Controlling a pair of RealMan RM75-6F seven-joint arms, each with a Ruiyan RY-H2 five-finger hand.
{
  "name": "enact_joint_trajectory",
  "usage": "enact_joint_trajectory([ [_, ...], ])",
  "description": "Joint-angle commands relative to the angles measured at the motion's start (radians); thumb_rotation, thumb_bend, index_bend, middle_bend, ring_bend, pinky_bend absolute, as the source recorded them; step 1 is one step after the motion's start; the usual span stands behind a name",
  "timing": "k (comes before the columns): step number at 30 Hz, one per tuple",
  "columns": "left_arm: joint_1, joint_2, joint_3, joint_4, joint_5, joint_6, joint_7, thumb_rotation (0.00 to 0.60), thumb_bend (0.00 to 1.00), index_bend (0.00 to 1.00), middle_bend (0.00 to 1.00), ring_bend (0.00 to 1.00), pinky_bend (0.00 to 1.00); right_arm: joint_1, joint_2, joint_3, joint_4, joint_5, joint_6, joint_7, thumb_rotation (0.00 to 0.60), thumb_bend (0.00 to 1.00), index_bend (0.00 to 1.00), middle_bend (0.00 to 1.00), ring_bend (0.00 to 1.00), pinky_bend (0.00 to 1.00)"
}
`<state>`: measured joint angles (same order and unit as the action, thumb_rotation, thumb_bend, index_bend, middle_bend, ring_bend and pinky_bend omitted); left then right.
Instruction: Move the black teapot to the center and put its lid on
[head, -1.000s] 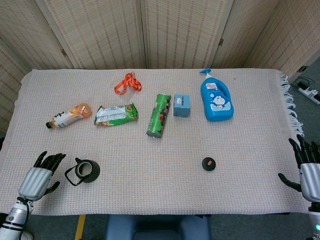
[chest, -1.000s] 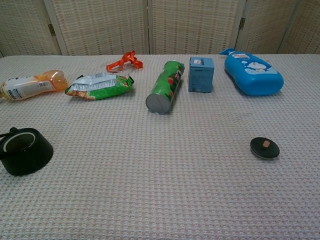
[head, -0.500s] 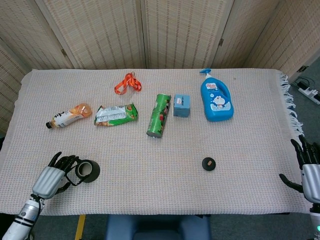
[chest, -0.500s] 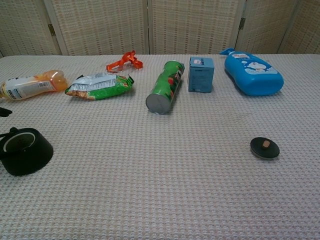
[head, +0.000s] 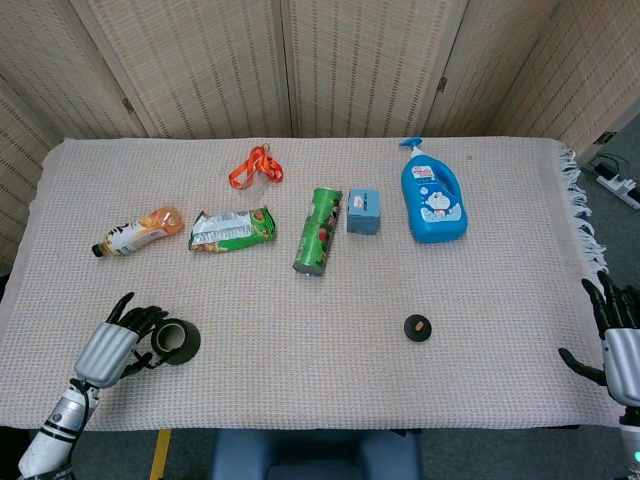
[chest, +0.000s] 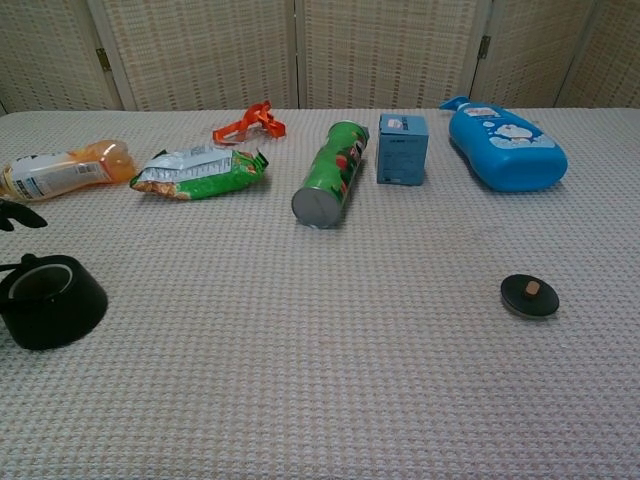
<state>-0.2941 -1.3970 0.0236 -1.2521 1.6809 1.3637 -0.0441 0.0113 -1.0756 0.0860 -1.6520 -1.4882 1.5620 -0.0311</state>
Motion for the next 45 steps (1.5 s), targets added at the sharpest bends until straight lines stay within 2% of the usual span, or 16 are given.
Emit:
enact_joint_trajectory([
  [1,-0.007,0.001,-0.002,-0.004,0.008,0.014,-0.034,0.600,0.27,0.28,0.26,0.28,0.04,0.000,-0.001,0.002,0.001,0.000,0.002,0.001,0.600,0.18,0.00,0.00,0.09,0.00],
  [5,-0.018,0.000,-0.001,-0.004,0.016,0.017,-0.048,0.600,0.37,0.38,0.30,0.31,0.05,0.001,-0.004,0.001,0.004,0.002,-0.001,0.004,0.600,0.18,0.00,0.00,0.10,0.00],
  [8,-0.027,-0.008,-0.003,0.005,0.028,0.029,-0.059,0.600,0.39,0.45,0.36,0.35,0.06,0.000,-0.003,0.002,0.005,0.001,0.000,0.006,0.600,0.18,0.00,0.00,0.09,0.00],
  [13,-0.045,-0.020,-0.005,0.020,0.042,0.034,-0.062,0.600,0.42,0.50,0.49,0.45,0.09,-0.001,-0.004,0.002,0.007,0.001,0.001,0.010,0.600,0.18,0.00,0.00,0.09,0.00],
  [22,-0.077,-0.030,-0.009,0.033,0.069,0.048,-0.063,0.600,0.48,0.60,0.62,0.56,0.14,-0.002,-0.006,0.002,0.014,0.007,-0.002,0.019,0.600,0.18,0.00,0.00,0.09,0.00],
  [36,-0.174,0.006,-0.032,-0.026,0.126,0.030,-0.008,0.600,0.49,0.66,0.69,0.62,0.15,-0.007,-0.007,0.002,0.020,0.013,-0.002,0.030,0.600,0.18,0.00,0.00,0.09,0.00],
  [45,-0.272,0.011,-0.069,-0.106,0.144,-0.039,0.042,0.600,0.49,0.66,0.69,0.62,0.14,-0.011,-0.010,0.000,0.028,0.013,-0.001,0.040,0.600,0.18,0.00,0.00,0.09,0.00],
])
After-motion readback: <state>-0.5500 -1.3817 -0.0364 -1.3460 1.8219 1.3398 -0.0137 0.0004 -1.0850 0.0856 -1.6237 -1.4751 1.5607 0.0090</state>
